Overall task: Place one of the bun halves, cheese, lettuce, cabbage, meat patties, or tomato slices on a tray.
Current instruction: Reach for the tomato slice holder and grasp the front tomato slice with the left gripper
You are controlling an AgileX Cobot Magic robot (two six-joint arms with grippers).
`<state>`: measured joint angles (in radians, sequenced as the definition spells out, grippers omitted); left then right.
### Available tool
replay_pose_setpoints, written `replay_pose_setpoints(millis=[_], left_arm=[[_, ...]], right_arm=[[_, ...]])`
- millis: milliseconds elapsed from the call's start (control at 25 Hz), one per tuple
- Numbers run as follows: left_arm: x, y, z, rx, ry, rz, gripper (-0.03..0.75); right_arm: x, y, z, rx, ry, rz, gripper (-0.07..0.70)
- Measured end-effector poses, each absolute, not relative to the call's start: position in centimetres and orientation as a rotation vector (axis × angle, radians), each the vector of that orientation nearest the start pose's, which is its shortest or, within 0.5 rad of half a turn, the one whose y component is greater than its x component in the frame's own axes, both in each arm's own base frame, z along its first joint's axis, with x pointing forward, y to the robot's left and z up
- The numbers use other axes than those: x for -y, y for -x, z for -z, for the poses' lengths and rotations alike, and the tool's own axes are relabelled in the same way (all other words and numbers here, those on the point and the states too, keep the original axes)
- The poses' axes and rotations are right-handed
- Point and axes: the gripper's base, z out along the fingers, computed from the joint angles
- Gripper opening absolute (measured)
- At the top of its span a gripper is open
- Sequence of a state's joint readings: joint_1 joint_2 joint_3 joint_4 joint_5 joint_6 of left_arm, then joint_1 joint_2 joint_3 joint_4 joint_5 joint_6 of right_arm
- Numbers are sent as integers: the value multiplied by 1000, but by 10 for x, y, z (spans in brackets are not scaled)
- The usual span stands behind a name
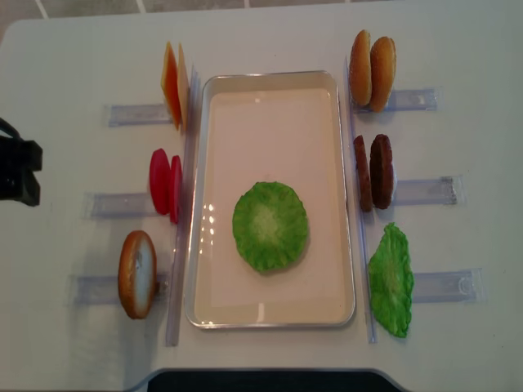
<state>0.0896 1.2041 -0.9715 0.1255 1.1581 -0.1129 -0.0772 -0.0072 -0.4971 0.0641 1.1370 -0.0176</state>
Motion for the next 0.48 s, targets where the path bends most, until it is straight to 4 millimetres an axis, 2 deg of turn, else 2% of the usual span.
replay_pose_setpoints(millis=[160,480], left_arm=[[-30,-220,-296,-2862,240,-160,468],[-29,-240,-277,-2945,255,-121,468]], right_arm=[[-6,9,-271,-2114,-57,-21,485],[-6,9,-271,-2114,-57,-25,485]])
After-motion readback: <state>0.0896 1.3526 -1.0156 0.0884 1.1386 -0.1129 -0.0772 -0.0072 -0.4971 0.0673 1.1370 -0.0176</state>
